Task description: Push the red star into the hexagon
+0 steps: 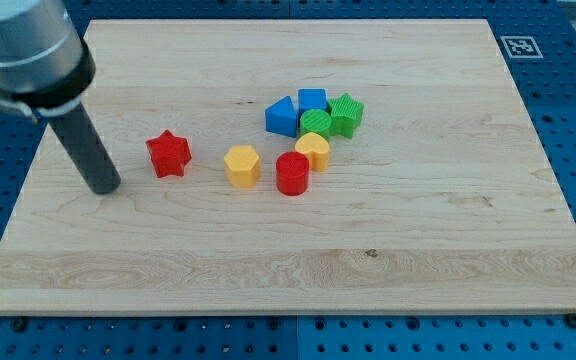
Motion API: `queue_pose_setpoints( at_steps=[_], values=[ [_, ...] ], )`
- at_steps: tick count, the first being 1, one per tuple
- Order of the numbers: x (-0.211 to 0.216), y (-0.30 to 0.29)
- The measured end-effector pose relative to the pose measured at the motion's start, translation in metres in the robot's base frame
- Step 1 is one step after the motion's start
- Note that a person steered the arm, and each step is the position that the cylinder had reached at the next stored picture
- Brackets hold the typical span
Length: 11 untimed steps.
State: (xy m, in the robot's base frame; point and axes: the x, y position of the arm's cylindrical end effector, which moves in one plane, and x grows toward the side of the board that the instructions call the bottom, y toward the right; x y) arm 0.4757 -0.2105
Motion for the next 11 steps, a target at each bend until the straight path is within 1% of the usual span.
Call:
queue_pose_setpoints(
  at_steps=[1, 2, 3, 4, 5, 6, 7, 8, 9, 11],
  values=[
    [-0.033, 0.001],
    [-0.044, 0.016],
    [-0.045, 0.044],
    [-0.042, 0.072],
    [-0.04, 0.081],
    [-0.042, 0.068],
    [-0.038, 0.036],
    [-0.014, 0.031],
    [-0.003, 0.041],
    [-0.003, 0.093]
  ],
)
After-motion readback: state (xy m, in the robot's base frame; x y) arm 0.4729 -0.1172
